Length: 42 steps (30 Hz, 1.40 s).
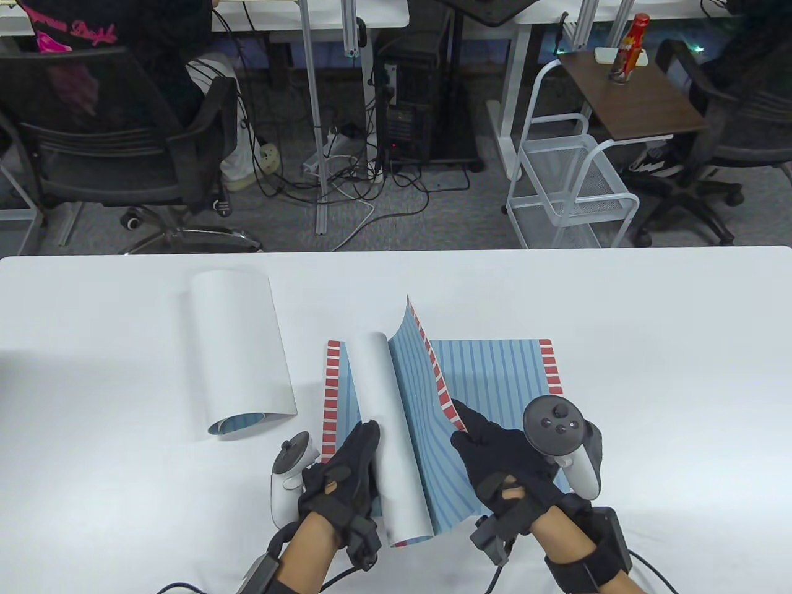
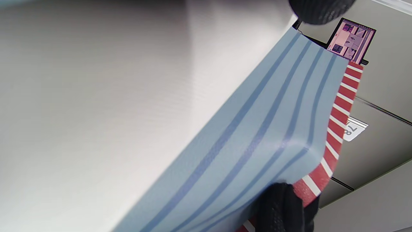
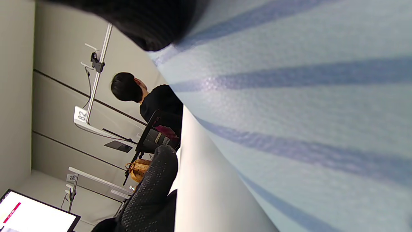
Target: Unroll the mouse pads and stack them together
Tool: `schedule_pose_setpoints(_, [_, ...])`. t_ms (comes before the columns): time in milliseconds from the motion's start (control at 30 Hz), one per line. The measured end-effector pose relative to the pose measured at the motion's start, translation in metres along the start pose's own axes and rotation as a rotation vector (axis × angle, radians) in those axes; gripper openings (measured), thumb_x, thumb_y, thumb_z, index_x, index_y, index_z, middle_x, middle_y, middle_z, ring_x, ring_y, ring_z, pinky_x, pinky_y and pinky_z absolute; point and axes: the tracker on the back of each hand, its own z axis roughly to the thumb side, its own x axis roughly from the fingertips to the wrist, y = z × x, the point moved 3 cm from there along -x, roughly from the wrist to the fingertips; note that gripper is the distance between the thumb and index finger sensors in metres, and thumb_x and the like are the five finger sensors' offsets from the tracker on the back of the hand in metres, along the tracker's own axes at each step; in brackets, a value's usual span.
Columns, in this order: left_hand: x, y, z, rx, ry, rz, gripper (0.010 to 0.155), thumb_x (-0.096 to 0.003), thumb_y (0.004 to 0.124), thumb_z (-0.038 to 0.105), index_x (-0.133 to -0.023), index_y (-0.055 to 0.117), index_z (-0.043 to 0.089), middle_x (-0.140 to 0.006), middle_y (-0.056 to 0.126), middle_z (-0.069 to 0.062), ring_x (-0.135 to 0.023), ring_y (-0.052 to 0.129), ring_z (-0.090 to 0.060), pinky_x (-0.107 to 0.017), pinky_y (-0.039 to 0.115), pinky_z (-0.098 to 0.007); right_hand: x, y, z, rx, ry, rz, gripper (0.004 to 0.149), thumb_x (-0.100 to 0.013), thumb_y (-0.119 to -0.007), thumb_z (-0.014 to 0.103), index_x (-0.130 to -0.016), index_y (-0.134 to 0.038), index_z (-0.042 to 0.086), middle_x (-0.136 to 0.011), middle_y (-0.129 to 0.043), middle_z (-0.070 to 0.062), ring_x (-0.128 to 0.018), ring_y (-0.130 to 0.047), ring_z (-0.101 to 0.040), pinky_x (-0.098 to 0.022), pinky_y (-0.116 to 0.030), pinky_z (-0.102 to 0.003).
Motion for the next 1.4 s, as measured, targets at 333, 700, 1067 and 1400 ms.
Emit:
schedule_pose_setpoints(333, [0.000, -0.003, 0.003, -0.009, -0.003, 0.008, 0.091, -0.0478, 0.058, 0.067, -0.107, 0.009, 0.019, -0.116, 0.030, -0.010, -0.104, 0.061, -0.041, -0.074, 0.063, -0.052, 0.009, 0.015, 0.022, 0.107, 0.067, -0.044, 0.049, -0.045, -0.073, 0.026, -0.093, -0.065, 0.029, -0.081, -0.089, -0.011, -0.052, -0.102, -0.029, -0.036, -0.085, -0.042])
schedule_pose_setpoints(700, [0.000, -0.009, 0.003, 0.001, -0.003, 0.025, 0.091, -0.0475, 0.058, 0.067, -0.107, 0.008, 0.019, -0.117, 0.027, -0.011, -0.106, 0.057, -0.042, -0.075, 0.061, -0.054, 0.016, 0.031, 0.038, 0.128, 0.100, -0.082, 0.049, -0.044, -0.074, 0.026, -0.093, -0.066, 0.029, -0.080, -0.090, -0.010, -0.050, -0.102, -0.028, -0.035, -0.084, -0.043])
schedule_pose_setpoints(1067, [0.001, -0.013, 0.004, -0.005, -0.008, 0.045, 0.091, -0.0476, 0.058, 0.067, -0.108, 0.009, 0.019, -0.117, 0.026, -0.011, -0.106, 0.055, -0.042, -0.075, 0.060, -0.055, 0.017, 0.040, 0.047, 0.148, 0.118, -0.102, 0.049, -0.044, -0.075, 0.026, -0.093, -0.067, 0.029, -0.079, -0.091, -0.011, -0.049, -0.102, -0.028, -0.035, -0.084, -0.043])
schedule_pose_setpoints(1400, [0.002, -0.018, 0.005, 0.005, -0.007, 0.062, 0.091, -0.0473, 0.057, 0.068, -0.107, 0.009, 0.019, -0.117, 0.025, -0.011, -0.107, 0.054, -0.043, -0.075, 0.058, -0.056, 0.017, 0.046, 0.052, 0.151, 0.125, -0.114, 0.049, -0.044, -0.075, 0.026, -0.093, -0.068, 0.028, -0.079, -0.091, -0.011, -0.049, -0.102, -0.028, -0.035, -0.084, -0.043])
